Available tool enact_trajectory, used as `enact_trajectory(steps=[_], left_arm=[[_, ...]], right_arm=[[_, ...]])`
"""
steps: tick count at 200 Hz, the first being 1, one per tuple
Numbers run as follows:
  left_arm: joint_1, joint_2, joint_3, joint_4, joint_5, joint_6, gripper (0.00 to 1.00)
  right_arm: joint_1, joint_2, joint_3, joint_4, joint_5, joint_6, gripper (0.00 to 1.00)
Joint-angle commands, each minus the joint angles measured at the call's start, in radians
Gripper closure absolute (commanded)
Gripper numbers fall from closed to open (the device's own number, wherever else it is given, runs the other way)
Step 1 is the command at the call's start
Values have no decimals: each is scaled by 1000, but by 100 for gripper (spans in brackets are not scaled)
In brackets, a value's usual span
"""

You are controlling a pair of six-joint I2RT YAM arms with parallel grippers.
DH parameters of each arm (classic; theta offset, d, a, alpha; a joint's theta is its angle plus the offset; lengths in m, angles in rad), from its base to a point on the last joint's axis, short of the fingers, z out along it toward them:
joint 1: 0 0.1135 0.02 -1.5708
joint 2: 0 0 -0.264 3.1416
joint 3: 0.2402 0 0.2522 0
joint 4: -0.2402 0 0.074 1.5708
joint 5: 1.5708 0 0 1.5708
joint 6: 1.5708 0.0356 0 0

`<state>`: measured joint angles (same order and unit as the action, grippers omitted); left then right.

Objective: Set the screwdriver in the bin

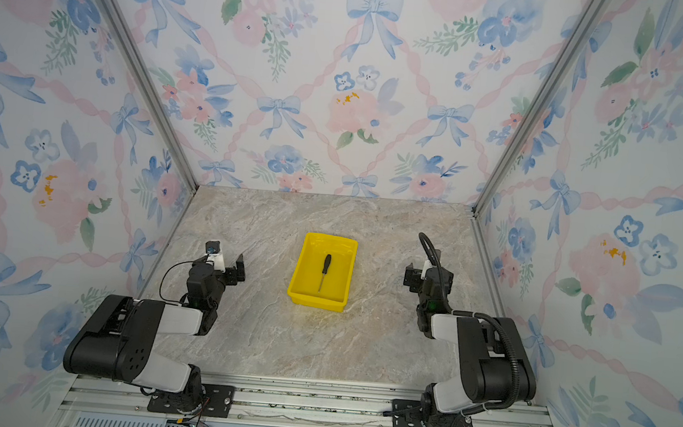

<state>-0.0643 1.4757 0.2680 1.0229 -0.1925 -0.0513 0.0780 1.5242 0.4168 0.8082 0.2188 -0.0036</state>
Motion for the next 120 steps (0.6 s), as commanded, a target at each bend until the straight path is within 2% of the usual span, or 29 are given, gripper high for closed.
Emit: enact_trajectory(steps=[1, 47, 120], left_arm=[[6, 22, 3, 66, 23, 22, 2], [9, 84, -22, 167, 34, 28, 3], [9, 84, -24, 169, 34, 30, 2]], right_arm=[[-9, 13, -13, 65, -11, 13, 3], [-9, 18, -16, 75, -18, 11, 3], [-10, 20, -13, 71, -17, 11, 3]])
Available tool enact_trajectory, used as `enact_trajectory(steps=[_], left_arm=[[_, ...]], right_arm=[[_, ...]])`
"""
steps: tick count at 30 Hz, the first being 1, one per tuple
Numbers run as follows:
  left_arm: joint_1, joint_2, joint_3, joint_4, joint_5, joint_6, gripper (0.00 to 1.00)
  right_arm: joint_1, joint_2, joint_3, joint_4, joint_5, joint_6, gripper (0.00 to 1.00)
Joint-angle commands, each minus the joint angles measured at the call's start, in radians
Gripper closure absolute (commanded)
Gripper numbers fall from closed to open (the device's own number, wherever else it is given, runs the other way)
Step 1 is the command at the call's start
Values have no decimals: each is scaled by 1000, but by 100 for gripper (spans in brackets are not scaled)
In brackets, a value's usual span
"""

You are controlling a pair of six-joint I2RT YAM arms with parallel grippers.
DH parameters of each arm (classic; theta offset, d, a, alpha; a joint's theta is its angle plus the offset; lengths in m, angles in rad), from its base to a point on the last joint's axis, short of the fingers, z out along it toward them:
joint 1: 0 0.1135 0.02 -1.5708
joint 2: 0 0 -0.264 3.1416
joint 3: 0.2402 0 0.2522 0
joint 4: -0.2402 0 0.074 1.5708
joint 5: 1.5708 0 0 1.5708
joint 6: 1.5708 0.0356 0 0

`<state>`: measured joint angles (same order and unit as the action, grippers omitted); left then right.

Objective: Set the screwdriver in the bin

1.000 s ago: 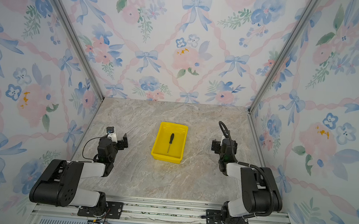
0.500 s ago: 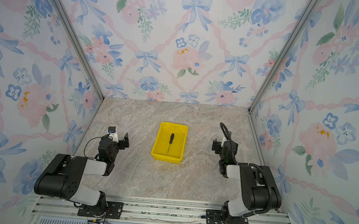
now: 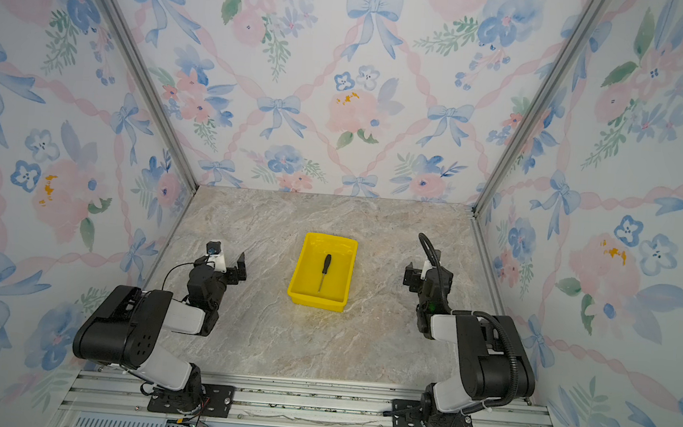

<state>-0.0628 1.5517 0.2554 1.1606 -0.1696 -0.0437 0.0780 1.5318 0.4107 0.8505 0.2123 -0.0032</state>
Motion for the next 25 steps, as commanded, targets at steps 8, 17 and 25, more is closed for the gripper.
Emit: enact_trajectory(steps=[8, 17, 25], left_arm=[[4, 9, -11, 31, 10, 24, 2], [-2, 8, -11, 31, 0, 28, 3], [2, 7, -13, 31, 6, 28, 3]], right_arm=[[-9, 14, -4, 25, -11, 11, 3], [-9, 14, -4, 25, -11, 10, 3], [-11, 13, -7, 31, -16, 12, 3]])
